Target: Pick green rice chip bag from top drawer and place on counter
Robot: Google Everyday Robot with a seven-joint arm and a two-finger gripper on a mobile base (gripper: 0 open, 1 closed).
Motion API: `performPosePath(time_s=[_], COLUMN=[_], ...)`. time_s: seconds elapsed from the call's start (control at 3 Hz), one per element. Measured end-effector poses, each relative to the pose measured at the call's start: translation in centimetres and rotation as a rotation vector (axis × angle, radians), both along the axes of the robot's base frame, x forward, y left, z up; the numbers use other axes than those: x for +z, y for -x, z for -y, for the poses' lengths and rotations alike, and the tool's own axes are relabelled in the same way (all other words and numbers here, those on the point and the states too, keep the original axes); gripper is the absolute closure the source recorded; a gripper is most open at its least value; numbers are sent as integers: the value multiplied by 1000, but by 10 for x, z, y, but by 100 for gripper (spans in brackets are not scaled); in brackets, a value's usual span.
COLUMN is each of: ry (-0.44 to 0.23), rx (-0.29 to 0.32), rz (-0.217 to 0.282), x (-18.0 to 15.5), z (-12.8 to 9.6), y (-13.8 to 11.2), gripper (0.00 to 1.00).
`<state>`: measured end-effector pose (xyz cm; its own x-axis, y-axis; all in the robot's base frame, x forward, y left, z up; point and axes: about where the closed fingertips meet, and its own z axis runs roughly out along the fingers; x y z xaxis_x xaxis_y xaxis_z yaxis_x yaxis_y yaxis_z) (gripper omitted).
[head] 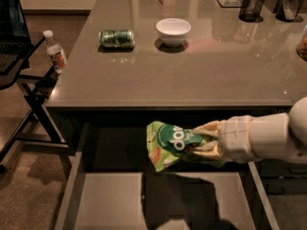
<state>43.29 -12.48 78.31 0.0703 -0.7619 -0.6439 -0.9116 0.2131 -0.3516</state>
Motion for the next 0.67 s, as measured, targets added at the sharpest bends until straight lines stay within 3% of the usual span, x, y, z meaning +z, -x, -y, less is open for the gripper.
performPosePath(time_s=[0.67], ry=[54], rx=[41], rz=[205], x=[174], z=[-8], y=[-28], gripper=[100])
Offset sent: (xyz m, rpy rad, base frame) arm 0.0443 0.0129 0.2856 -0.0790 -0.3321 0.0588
